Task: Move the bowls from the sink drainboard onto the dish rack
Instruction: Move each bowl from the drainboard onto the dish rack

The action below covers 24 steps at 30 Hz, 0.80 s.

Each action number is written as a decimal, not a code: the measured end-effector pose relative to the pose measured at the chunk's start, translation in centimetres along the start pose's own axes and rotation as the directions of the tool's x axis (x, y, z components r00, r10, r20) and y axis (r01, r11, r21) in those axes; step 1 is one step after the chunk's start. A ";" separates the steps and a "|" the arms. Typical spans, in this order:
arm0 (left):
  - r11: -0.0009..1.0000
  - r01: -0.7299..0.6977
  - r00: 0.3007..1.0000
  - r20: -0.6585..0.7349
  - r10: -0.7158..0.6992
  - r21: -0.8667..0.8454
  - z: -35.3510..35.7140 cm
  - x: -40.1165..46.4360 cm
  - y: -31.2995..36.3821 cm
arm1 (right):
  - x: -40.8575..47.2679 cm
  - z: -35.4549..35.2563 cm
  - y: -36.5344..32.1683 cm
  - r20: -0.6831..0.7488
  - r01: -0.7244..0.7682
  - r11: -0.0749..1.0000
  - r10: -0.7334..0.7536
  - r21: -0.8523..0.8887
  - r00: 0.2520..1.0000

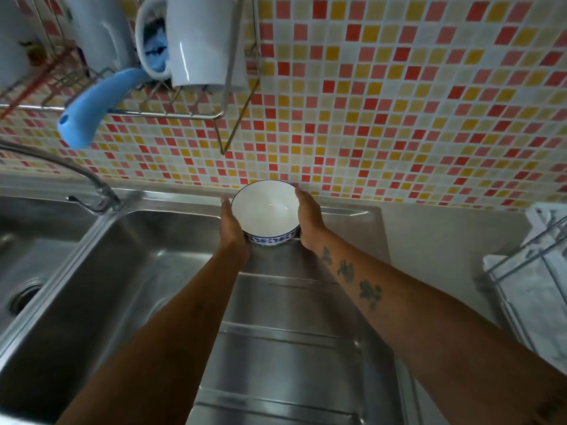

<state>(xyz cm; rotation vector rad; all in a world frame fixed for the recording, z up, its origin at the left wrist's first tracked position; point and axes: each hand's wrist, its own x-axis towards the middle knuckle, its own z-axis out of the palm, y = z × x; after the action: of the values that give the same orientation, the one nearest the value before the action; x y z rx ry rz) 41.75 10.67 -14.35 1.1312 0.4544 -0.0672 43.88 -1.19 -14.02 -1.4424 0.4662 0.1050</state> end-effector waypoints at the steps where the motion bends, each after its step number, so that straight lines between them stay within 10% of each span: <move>1: 1.000 0.002 1.000 0.003 -0.002 -0.004 0.1 -0.2 0.1 | 0.0 -0.1 0.1 -0.002 -0.005 1.000 0.005 0.007 1.000; 16: 0.835 0.223 0.973 0.061 -0.223 -0.503 2.0 -10.3 4.3 | -9.2 -4.1 -6.7 -0.120 0.130 0.991 -0.125 0.028 0.985; 24: 0.905 0.318 0.847 0.514 -0.136 -0.284 4.4 -26.3 9.3 | -25.1 -9.3 -14.6 -0.042 0.342 0.924 -0.340 0.173 0.939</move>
<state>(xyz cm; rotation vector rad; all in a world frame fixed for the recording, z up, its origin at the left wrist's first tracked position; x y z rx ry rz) 21.86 6.18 5.20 0.6540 0.1374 -0.4562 23.89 -7.08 8.27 -1.3277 0.2200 -0.2202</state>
